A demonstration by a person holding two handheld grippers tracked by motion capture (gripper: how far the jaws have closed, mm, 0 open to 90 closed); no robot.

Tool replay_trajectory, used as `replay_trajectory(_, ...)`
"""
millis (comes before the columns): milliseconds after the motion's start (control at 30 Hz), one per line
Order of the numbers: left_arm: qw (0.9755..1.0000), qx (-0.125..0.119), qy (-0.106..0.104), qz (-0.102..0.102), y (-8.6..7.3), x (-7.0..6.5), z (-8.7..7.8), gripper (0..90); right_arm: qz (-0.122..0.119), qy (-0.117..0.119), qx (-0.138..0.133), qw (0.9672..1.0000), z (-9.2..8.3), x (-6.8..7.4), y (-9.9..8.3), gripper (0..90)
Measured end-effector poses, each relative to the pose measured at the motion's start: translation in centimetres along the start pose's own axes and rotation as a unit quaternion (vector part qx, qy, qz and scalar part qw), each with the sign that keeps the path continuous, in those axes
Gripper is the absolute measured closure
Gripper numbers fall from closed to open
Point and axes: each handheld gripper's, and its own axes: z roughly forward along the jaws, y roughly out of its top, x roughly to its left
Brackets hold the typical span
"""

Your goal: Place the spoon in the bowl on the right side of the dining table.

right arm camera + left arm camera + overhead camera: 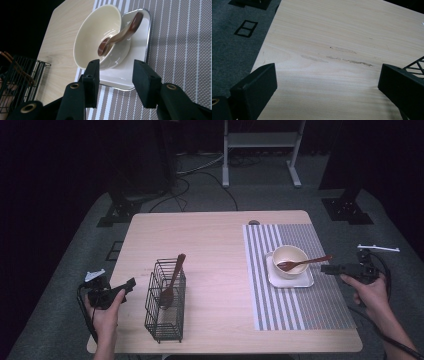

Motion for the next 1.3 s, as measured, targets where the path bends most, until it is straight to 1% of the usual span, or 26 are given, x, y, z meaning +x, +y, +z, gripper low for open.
replay_trajectory(133,1.0000,0.001,0.000,0.000,0.0,0.0,0.0,1.2,-0.009,0.001,0.012,0.9999,0.3,0.4,-0.5,55.2)
replay_trajectory(333,1.0000,0.000,0.000,0.001,0.0,0.0,0.0,1.2,-0.020,0.003,0.018,0.9996,0.5,0.9,-1.0,54.8)
replay_trajectory(933,1.0000,0.000,-0.001,0.001,0.0,0.0,0.0,1.2,-0.034,0.019,0.036,0.9986,1.4,1.8,-3.1,53.2)
replay_trajectory(1300,1.0000,-0.001,-0.001,0.000,0.1,0.0,-0.1,1.2,-0.037,0.026,0.044,0.9980,1.9,2.1,-4.3,52.9)
